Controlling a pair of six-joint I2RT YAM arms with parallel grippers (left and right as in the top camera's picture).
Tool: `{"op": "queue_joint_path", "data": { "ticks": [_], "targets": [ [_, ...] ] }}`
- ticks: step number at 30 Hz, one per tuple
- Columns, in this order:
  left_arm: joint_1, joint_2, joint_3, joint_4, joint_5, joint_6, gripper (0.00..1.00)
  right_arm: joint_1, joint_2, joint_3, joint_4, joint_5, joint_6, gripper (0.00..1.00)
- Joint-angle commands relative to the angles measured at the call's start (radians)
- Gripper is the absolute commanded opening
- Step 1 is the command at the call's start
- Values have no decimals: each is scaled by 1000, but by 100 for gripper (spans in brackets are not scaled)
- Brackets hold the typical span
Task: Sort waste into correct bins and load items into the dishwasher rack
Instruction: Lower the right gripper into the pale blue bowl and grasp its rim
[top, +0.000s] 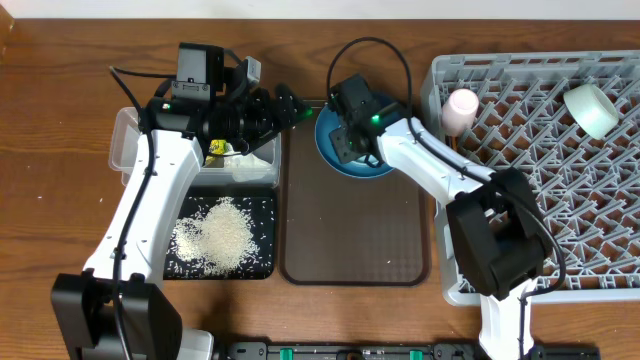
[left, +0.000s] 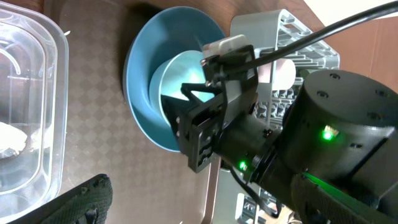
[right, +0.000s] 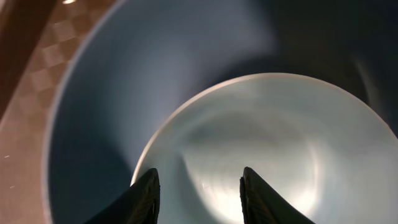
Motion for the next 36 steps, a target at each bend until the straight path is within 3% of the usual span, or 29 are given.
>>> {"op": "queue_joint_path", "data": {
  "ticks": [1,5,19,36],
  "targets": [
    [2,-11,7,0,-9,0,94,8,-26,7,-3,24,18,41],
    [2,-11,7,0,-9,0,95,-3,-26,9,5,150,16,42],
    [2,-11,7,0,-8,0,95,-85,-156,27,15,152,-34,43],
    [2,-11,7,0,-9,0,94,-153,-35,10,-24,26,-34,43]
  ]
}}
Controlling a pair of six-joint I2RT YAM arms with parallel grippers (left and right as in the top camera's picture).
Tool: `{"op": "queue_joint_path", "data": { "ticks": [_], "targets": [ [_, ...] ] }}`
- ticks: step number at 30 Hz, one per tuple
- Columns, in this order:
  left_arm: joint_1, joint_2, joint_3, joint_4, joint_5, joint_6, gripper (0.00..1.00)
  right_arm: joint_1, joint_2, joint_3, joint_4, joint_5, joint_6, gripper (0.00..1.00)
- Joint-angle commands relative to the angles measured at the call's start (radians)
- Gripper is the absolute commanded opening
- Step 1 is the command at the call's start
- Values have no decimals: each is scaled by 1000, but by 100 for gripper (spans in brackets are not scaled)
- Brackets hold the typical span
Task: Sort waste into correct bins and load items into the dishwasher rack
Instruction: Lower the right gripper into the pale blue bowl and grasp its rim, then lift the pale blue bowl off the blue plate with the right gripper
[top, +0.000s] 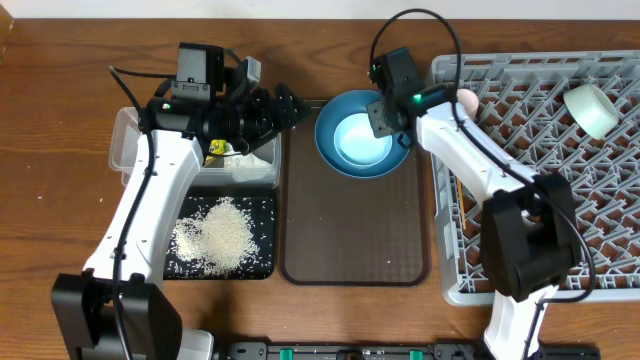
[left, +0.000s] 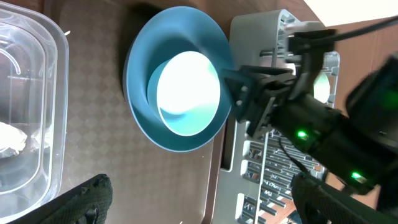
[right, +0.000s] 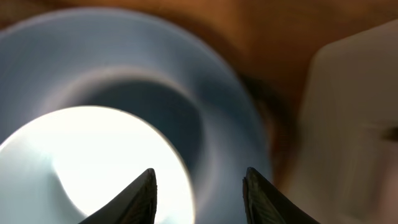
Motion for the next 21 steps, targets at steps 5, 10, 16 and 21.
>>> {"op": "queue_joint_path", "data": {
  "ticks": [5,10,16,21],
  "targets": [
    [2,-11,7,0,-9,0,94,5,36,-8,-12,-95,-9,38],
    [2,-11,7,0,-9,0,95,6,38,-8,-27,-95,-9,38],
    [2,-11,7,0,-9,0,94,6,40,-8,-50,-90,-9,33],
    [2,-11,7,0,-9,0,94,5,41,-8,-64,-61,-9,33]
  ]
}}
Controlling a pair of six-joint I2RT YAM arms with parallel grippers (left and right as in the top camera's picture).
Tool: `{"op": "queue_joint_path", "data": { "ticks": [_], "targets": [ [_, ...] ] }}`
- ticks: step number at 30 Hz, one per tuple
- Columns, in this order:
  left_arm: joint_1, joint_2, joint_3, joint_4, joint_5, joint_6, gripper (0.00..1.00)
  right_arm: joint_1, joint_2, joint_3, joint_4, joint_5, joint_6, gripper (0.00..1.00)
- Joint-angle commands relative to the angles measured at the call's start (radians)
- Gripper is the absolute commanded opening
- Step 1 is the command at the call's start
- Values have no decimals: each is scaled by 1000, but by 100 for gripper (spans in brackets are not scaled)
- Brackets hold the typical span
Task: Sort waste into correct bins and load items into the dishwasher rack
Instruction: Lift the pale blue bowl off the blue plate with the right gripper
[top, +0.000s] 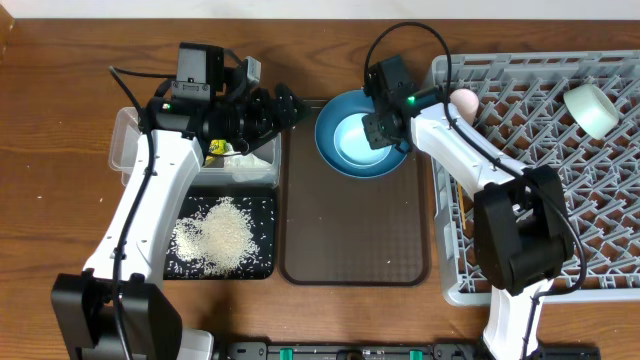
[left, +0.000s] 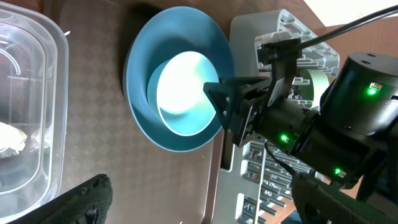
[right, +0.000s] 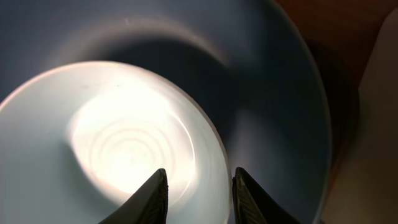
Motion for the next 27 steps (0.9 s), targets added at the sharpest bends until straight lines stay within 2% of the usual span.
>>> {"op": "queue_joint_path", "data": {
  "ticks": [1,7,22,27],
  "targets": [
    [2,-11,7,0,-9,0,94,2,12,-7,-6,18,-6,33],
    [2,-11,7,0,-8,0,94,2,12,-7,-10,18,-6,28],
    [2,-11,7,0,-9,0,95,1,17,-33,10,24,-6,23],
    [2,-11,7,0,-9,0,94,1,17,-33,13,39,-6,17]
  ]
}}
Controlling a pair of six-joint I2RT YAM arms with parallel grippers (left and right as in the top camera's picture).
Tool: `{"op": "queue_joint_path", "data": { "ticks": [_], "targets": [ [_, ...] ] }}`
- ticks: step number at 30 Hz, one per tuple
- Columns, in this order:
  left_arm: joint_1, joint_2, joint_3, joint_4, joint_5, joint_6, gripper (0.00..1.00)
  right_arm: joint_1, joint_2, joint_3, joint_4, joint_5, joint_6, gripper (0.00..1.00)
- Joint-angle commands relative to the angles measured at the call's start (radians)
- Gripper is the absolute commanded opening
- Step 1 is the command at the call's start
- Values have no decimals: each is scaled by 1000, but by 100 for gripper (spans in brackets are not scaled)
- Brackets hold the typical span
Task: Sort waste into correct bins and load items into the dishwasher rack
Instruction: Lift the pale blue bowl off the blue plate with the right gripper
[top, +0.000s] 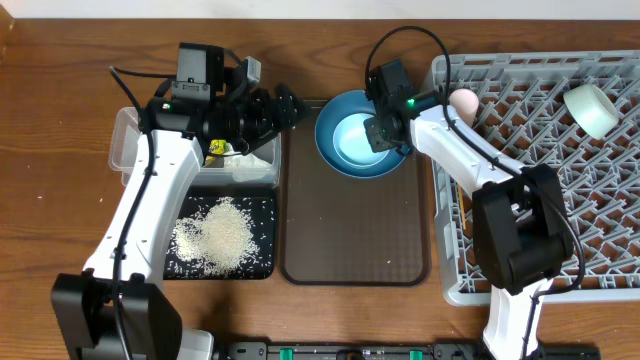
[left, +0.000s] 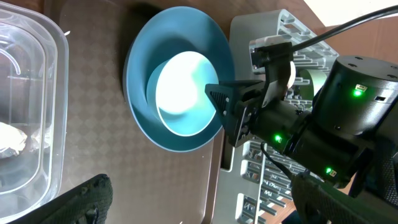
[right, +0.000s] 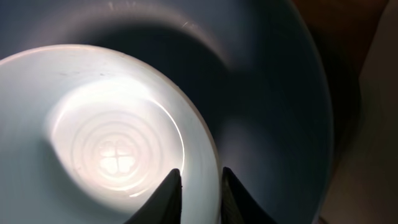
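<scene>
A dark blue bowl (top: 335, 158) sits at the back of the brown tray (top: 350, 235), with a light-blue bowl (top: 350, 138) nested inside it. My right gripper (top: 384, 133) is down at the bowls' right side. In the right wrist view, the right gripper (right: 198, 186) is open with its jaws partly narrowed. They stand astride the light-blue bowl's (right: 112, 143) right rim, and the dark blue wall (right: 273, 112) lies beyond. My left gripper (left: 208, 202) hangs wide open and empty beside the tray's left edge, looking at the bowls (left: 180, 93).
The grey dishwasher rack (top: 600, 250) fills the right side and holds a pink cup (top: 462, 102) and a white cup (top: 592, 110). A clear bin (top: 128, 150) with scraps stands at the left. In front of it lies a black tray of spilled rice (top: 220, 235).
My right gripper's jaws have narrowed about the light-blue bowl's right rim and sit a little closer to it. Neither bowl has shifted, and the left arm has not moved.
My right gripper first hung open over the bowls' left-centre. It then stood at their far right edge by the rack, and afterwards over the inner bowl's right rim with jaws wide. Now the jaws are narrower astride that rim. The left arm stayed still throughout.
</scene>
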Motion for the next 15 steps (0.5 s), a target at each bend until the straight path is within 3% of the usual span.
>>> {"op": "queue_joint_path", "data": {
  "ticks": [1,5,15],
  "targets": [
    [2,-11,7,0,-9,0,94,1,13,-11,3,17,-6,13],
    [2,-11,7,0,-9,0,94,1,13,-11,2,16,-6,1],
    [2,-11,7,0,-9,0,94,1,11,-9,7,31,-6,1]
  ]
}}
